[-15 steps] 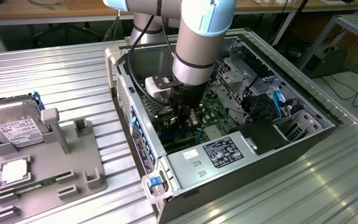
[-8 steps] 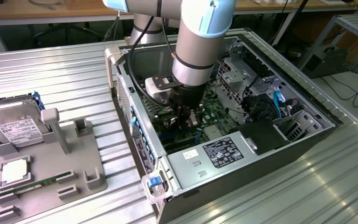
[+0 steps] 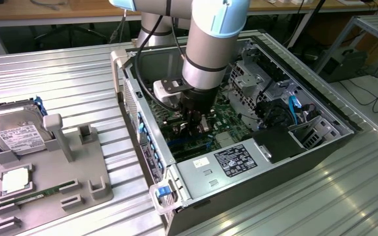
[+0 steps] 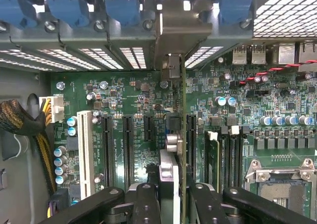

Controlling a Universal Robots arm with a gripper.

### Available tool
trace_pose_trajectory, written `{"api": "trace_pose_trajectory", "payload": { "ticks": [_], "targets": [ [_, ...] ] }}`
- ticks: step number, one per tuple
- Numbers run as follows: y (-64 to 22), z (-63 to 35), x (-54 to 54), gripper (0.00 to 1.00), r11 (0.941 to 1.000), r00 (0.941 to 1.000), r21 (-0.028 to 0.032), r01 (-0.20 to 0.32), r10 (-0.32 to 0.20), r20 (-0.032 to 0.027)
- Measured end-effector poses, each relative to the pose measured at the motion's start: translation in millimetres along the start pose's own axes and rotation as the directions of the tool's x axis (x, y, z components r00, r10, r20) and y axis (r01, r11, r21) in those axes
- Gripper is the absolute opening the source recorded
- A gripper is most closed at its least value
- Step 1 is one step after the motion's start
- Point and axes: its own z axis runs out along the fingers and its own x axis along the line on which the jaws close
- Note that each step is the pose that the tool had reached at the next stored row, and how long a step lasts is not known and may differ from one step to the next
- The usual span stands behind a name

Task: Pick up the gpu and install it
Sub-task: 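Insert the gpu into the slot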

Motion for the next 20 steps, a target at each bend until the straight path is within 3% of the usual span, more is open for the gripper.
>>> {"api": "trace_pose_trajectory", "payload": {
  "ticks": [20],
  "targets": [
    [0.0,4.6,1.0,0.29,1.0,1.0,-0.0006,0.0,0.0,-0.0002]
  ]
}}
